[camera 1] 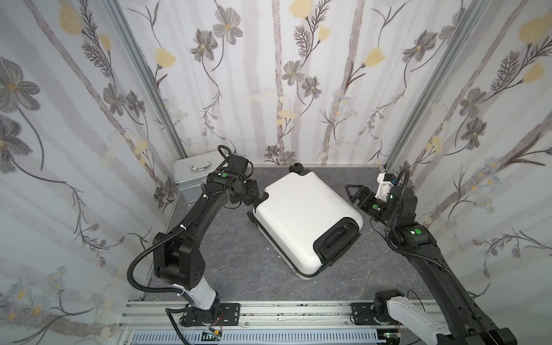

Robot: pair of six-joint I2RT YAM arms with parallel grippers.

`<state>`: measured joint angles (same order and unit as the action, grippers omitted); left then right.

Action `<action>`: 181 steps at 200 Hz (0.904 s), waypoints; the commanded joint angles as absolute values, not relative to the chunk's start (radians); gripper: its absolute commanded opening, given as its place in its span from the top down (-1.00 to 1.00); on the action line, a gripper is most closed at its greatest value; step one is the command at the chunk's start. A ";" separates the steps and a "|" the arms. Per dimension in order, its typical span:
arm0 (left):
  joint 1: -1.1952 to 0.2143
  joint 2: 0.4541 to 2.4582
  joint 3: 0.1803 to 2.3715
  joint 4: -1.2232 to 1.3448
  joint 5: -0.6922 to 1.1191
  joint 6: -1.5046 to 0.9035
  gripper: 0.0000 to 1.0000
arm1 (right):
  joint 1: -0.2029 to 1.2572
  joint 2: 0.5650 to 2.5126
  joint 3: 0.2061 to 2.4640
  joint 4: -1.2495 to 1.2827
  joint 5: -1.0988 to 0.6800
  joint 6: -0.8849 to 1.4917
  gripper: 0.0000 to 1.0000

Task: Open the suitcase zippers
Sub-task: Adjust the suitcase at the center of the board.

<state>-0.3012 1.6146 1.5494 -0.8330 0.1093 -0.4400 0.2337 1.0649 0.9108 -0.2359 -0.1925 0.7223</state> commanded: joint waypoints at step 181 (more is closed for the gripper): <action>-0.286 1.379 1.142 -0.490 0.424 -0.249 -0.55 | 0.579 0.654 0.343 0.052 -0.025 0.975 -0.88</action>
